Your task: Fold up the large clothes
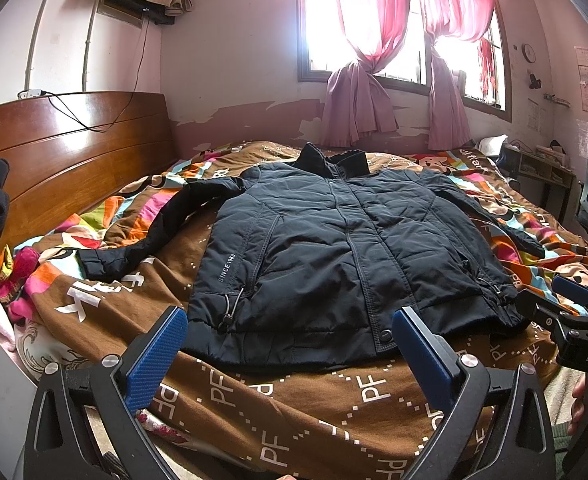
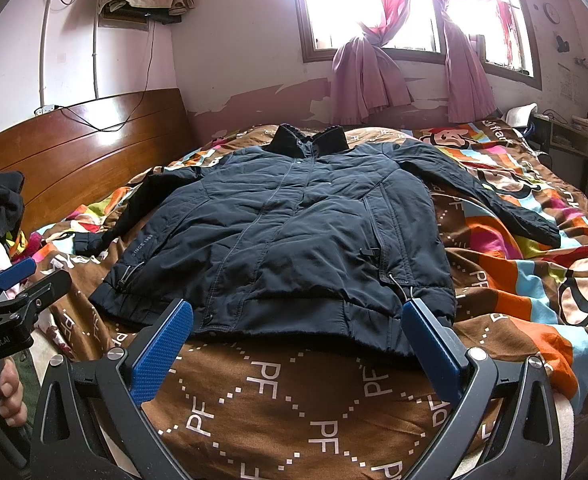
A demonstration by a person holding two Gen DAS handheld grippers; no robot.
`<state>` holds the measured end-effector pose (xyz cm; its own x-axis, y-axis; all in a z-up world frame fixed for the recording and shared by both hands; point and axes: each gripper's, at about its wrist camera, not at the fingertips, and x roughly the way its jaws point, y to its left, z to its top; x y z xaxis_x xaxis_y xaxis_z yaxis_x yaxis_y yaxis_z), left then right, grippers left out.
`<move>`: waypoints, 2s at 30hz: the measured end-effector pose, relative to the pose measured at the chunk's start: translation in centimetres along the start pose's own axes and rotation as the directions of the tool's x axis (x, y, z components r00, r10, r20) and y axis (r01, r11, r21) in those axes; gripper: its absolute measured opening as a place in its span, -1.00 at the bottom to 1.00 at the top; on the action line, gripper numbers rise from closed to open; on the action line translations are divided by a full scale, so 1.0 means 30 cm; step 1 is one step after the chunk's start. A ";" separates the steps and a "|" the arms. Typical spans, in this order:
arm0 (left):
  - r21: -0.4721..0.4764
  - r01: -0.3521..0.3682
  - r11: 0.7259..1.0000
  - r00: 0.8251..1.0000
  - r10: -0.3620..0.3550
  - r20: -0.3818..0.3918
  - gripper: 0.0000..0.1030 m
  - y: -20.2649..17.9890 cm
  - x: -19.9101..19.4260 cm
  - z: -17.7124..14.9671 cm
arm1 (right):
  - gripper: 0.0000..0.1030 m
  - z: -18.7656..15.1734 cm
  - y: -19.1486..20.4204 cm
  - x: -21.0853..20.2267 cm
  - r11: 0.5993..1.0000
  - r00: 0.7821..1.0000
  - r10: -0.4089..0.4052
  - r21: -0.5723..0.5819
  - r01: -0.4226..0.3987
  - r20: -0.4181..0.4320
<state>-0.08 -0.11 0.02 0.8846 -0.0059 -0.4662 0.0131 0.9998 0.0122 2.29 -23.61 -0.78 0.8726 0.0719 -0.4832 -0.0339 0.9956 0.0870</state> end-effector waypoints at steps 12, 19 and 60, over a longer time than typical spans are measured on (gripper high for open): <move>0.000 -0.001 1.000 1.000 0.001 -0.002 1.00 0.001 0.001 0.000 | 0.98 -0.002 0.001 0.003 1.000 1.000 0.000 0.001 0.000 -0.001; 0.010 -0.024 1.000 0.999 0.024 -0.041 1.00 -0.024 0.021 0.001 | 0.98 0.003 -0.004 0.019 1.000 1.000 -0.007 0.008 0.007 -0.015; 0.118 0.223 0.968 0.932 -0.177 -0.315 1.00 -0.630 1.017 0.570 | 0.98 0.248 -1.271 0.849 0.696 0.958 -0.277 0.673 0.251 -0.070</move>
<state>34.62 -19.47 0.69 0.6756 -0.1770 -0.7157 0.2652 0.9641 0.0119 29.42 -60.18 -9.91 0.8113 -0.2032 -0.5482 0.5233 0.6706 0.5258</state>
